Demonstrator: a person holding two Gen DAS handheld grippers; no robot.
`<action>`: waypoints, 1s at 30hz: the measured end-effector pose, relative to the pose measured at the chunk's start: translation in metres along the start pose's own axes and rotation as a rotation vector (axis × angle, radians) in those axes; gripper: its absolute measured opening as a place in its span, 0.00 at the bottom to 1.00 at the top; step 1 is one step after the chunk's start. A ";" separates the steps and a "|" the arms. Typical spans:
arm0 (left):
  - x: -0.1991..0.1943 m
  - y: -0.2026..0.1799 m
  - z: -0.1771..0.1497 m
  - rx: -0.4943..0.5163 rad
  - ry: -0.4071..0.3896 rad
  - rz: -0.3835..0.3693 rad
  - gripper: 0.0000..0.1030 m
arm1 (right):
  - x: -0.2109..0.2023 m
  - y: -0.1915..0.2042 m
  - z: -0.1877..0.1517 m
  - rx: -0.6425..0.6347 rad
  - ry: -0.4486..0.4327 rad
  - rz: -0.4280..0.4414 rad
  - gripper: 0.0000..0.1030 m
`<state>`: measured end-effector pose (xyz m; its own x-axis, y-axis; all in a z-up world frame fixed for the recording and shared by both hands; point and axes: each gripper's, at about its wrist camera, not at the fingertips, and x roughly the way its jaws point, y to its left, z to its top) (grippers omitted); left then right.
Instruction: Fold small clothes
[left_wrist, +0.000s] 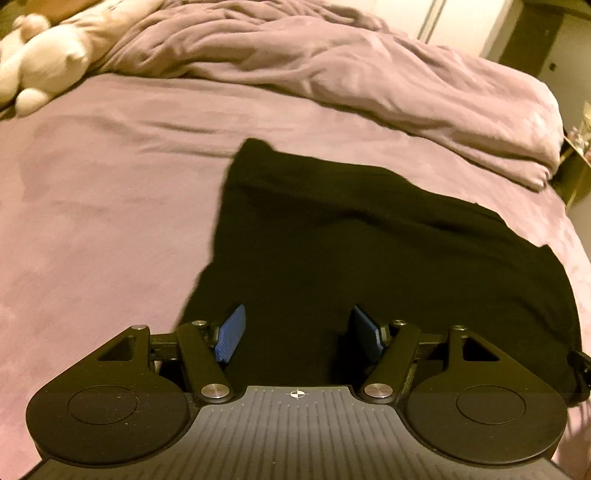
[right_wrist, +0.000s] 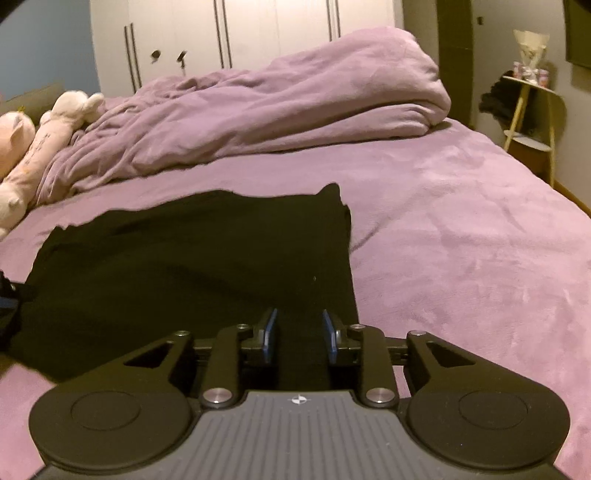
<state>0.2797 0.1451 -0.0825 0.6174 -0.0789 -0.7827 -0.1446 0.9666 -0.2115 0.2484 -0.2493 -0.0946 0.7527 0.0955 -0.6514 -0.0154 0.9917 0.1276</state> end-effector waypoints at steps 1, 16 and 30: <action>-0.005 0.006 -0.002 -0.007 -0.004 0.013 0.69 | -0.002 -0.002 -0.001 -0.002 0.000 -0.011 0.25; -0.018 0.026 0.016 -0.108 -0.086 0.062 0.65 | 0.016 0.054 0.046 -0.096 -0.049 0.058 0.40; 0.061 -0.013 0.052 -0.036 -0.125 0.080 0.70 | 0.160 0.169 0.086 -0.241 0.000 0.113 0.32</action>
<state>0.3593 0.1405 -0.0977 0.6940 0.0316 -0.7193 -0.2238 0.9590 -0.1738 0.4227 -0.0738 -0.1131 0.7373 0.2064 -0.6433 -0.2551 0.9667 0.0178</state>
